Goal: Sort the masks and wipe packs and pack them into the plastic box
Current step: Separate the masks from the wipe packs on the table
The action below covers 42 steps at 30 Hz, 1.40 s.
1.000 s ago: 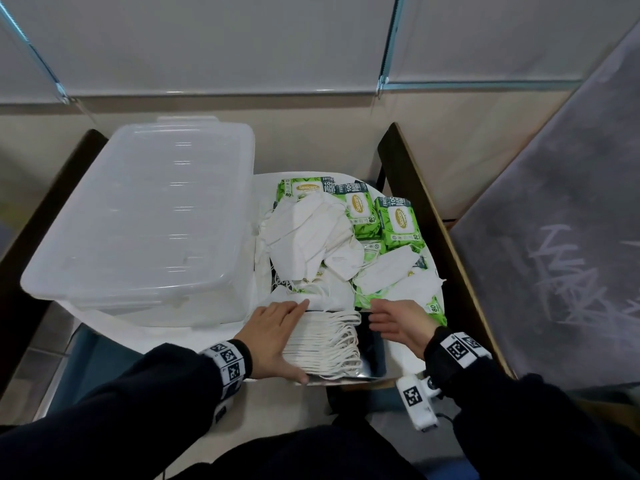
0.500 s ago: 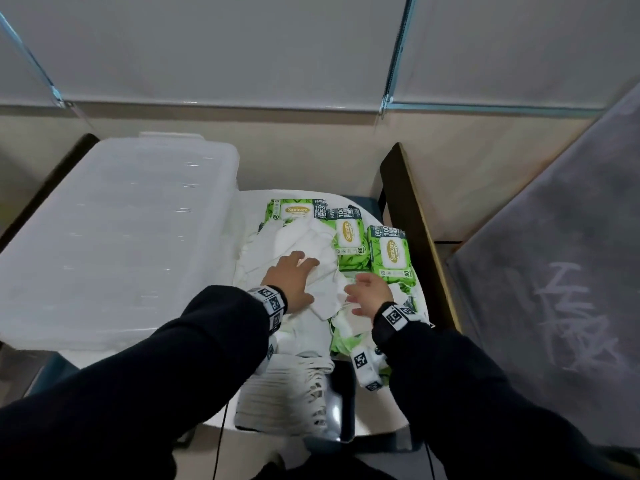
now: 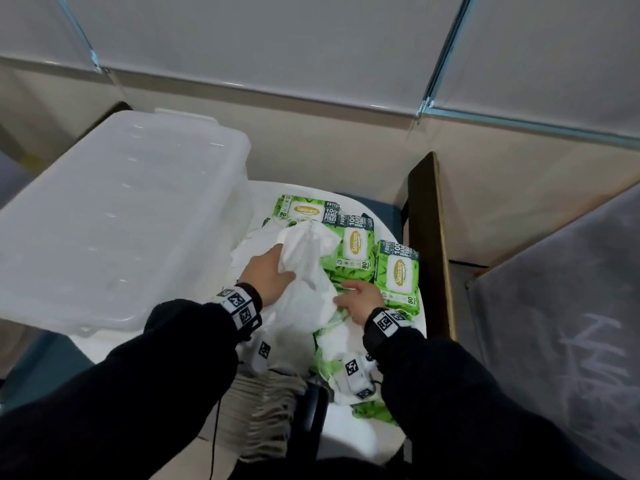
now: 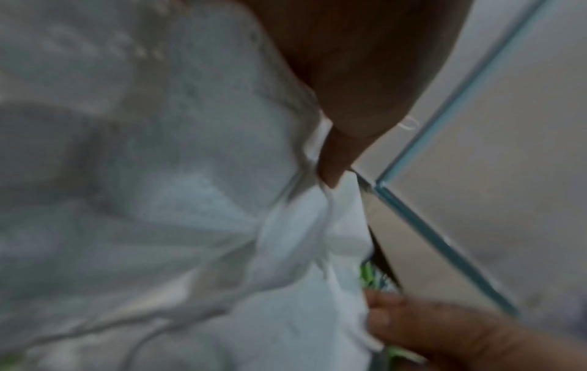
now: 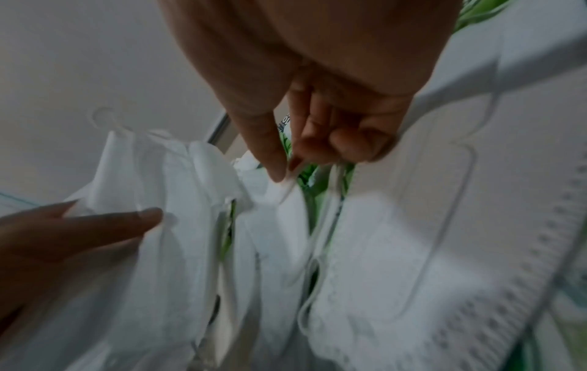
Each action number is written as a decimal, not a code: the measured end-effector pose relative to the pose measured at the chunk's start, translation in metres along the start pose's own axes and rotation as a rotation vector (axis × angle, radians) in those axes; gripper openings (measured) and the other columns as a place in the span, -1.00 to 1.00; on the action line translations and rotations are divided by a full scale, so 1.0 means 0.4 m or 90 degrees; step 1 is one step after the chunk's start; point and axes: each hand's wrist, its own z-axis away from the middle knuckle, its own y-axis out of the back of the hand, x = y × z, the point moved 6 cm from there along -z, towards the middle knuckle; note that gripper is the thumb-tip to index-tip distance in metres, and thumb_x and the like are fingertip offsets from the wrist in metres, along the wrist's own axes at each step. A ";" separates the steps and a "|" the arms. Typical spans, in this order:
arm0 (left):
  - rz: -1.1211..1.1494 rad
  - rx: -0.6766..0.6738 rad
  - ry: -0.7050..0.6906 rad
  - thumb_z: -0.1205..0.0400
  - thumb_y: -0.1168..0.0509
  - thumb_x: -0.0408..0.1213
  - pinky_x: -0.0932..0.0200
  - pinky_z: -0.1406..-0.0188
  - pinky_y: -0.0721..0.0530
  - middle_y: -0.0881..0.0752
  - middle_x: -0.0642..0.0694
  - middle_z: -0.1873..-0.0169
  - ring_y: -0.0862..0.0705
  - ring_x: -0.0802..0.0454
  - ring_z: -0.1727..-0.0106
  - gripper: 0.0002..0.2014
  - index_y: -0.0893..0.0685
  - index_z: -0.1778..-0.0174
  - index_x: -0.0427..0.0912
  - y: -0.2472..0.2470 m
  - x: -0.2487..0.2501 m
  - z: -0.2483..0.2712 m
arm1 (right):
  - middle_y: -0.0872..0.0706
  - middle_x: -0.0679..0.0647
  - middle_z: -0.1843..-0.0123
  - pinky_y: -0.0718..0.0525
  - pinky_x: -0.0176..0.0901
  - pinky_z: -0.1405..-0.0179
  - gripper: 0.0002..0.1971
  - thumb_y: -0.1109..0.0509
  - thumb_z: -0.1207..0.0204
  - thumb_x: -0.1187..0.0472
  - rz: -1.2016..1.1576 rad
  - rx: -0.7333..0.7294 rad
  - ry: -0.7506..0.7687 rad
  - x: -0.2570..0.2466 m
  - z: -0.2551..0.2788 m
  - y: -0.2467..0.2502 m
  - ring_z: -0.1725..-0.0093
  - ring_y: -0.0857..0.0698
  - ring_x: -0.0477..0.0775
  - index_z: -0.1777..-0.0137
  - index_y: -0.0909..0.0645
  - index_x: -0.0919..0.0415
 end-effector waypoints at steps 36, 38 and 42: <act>0.249 0.102 0.158 -0.60 -0.35 -0.39 0.15 0.41 -0.59 -0.72 -0.12 -0.14 -0.71 -0.08 0.22 -0.60 -0.47 -0.26 0.09 0.068 -0.113 0.015 | -0.69 0.21 0.24 -0.60 -0.16 0.40 -0.79 -0.47 -0.57 0.37 -0.293 0.001 -0.087 0.068 0.061 0.169 0.36 -0.64 0.14 0.26 -0.61 0.14; 0.283 0.078 0.123 -0.57 -0.48 -0.35 0.20 0.44 -0.61 -0.72 -0.09 -0.11 -0.72 -0.06 0.22 -0.53 -0.46 -0.29 0.10 0.047 -0.086 0.029 | -0.78 0.29 0.09 -0.66 -0.08 0.20 -0.87 -0.50 -0.55 0.37 -0.308 0.026 -0.082 0.063 0.062 0.167 0.18 -0.73 0.19 0.20 -0.70 0.20; 0.190 -0.084 0.010 -0.41 -0.68 -0.13 0.24 0.03 -0.68 -0.68 0.05 -0.23 -0.73 -0.02 -0.12 -0.22 -0.40 -0.45 0.30 -0.070 -0.015 0.061 | -0.83 0.23 0.06 -0.67 -0.05 0.10 -0.96 -0.51 -0.58 0.32 -0.385 0.081 -0.108 0.043 0.060 0.174 0.15 -0.75 0.20 0.04 -0.79 0.26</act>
